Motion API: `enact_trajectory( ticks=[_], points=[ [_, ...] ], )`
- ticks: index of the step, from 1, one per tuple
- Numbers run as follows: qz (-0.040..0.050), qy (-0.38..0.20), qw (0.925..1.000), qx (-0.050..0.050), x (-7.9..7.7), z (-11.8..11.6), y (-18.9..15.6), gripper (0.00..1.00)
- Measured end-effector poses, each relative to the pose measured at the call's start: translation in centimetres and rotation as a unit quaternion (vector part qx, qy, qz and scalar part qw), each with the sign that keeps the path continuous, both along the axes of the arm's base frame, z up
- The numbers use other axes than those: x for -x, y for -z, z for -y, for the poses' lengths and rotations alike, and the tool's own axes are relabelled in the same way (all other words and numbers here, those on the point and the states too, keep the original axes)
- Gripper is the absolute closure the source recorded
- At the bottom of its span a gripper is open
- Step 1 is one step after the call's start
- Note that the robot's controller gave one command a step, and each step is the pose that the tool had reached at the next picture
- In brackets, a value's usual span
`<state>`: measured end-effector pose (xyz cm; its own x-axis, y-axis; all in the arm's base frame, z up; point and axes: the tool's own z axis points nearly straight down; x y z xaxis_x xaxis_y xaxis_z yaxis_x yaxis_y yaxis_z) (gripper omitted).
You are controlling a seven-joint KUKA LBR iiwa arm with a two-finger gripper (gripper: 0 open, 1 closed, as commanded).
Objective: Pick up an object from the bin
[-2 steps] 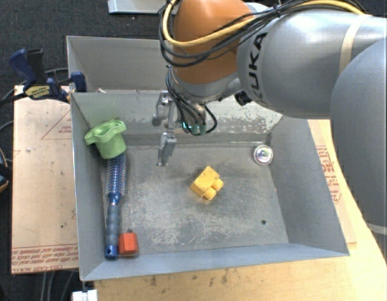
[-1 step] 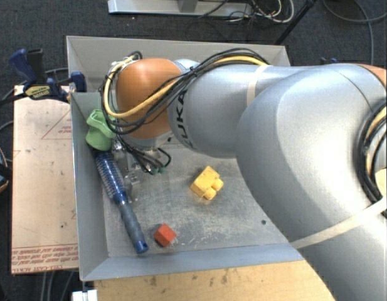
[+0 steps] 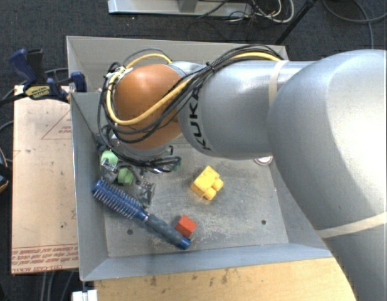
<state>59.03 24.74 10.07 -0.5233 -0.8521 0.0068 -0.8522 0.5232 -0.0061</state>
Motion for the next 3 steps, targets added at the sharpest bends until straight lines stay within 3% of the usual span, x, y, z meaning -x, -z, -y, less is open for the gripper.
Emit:
enact_trajectory(
  ticks=[1,2,3],
  points=[
    [-0.0012,-0.067,0.9977,-0.004,-1.5,-0.3,0.0,0.00],
    [0.0009,-0.192,0.9814,-0.004,-2.4,-0.2,2.6,0.00],
    [-0.0004,-0.189,0.9819,-0.006,-2.5,-0.2,2.4,0.00]
  ],
)
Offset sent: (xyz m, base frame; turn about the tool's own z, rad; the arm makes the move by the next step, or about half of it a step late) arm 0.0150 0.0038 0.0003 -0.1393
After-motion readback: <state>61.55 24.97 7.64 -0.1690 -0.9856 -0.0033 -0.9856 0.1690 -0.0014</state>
